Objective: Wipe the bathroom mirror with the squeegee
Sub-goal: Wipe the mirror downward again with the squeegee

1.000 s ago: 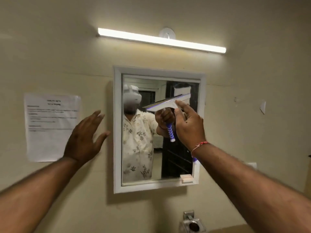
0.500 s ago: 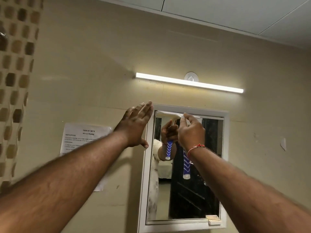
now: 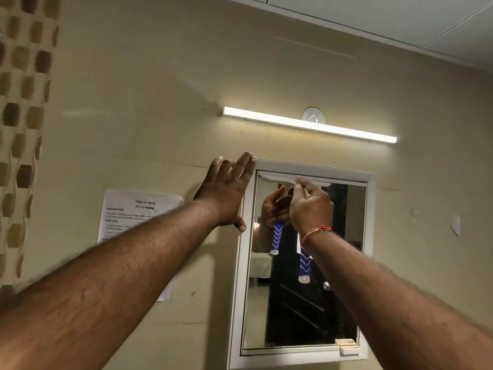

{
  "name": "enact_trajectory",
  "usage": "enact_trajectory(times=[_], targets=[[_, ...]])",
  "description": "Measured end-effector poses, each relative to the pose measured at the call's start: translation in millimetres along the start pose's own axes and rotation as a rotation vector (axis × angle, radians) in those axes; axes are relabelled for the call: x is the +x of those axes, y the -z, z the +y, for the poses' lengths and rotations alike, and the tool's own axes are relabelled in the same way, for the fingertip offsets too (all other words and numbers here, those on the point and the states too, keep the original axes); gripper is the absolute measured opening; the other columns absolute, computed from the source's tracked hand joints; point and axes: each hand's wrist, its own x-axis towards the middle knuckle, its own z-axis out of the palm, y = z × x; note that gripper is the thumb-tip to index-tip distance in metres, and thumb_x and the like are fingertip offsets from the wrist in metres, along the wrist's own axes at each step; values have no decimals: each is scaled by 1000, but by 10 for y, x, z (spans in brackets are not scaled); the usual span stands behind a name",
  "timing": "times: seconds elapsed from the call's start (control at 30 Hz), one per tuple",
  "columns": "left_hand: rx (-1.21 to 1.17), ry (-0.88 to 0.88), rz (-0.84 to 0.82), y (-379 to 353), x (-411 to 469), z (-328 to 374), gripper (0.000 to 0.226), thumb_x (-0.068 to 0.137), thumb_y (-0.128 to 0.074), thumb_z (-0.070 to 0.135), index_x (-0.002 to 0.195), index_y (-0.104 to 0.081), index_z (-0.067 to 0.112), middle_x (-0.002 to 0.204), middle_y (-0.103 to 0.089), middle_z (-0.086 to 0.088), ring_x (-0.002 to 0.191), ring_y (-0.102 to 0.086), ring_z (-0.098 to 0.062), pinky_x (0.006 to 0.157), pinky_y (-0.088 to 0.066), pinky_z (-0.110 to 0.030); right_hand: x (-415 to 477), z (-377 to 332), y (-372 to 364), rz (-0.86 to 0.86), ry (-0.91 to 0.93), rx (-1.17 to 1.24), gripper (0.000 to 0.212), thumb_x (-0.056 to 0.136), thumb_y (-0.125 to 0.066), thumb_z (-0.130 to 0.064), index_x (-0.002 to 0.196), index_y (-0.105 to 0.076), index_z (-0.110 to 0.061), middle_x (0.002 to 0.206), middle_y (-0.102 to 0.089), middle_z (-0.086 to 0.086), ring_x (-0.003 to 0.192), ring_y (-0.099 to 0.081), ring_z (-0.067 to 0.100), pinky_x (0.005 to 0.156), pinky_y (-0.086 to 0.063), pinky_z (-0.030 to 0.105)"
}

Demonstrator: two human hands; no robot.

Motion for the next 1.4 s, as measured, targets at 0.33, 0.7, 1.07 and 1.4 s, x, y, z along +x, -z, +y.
enact_trajectory(times=[0.33, 0.7, 1.07, 1.4], targets=[[-112, -31, -43, 63, -26, 11, 187, 54, -96, 79, 163, 45, 22, 175, 48, -2, 169, 31, -33, 140, 9, -54, -57, 84, -76, 27, 138, -243, 35, 114, -52, -30, 147, -64, -30, 116, -78, -5, 82, -74, 4, 67, -63, 20], [-222, -45, -31, -188, -531, 194, 184, 56, -98, 73, 169, 36, 15, 176, 46, -5, 168, 33, -29, 143, 1, -48, -557, 401, 43, -38, 62, -338, 41, 111, -53, -32, 151, -60, -38, 125, -77, -2, 99, -73, 15, 82, -68, 40], [-320, -7, -19, -785, -1167, 420, 178, 59, -101, 66, 173, 28, 23, 181, 38, 4, 170, 29, -21, 140, 2, -45, -1372, 1165, 192, -68, -54, -388, 45, 107, -55, -31, 147, -59, -52, 77, -64, -18, 68, -63, 2, 64, -60, 31], [-309, -5, 0, -1245, -1716, 668, 176, 55, -99, 70, 177, 15, 16, 186, 24, -3, 174, 18, -27, 141, -3, -50, -2463, 1861, 352, -185, -242, -465, 53, 105, -47, -36, 152, -45, -61, 79, -72, 5, 70, -67, 27, 67, -62, 50]])
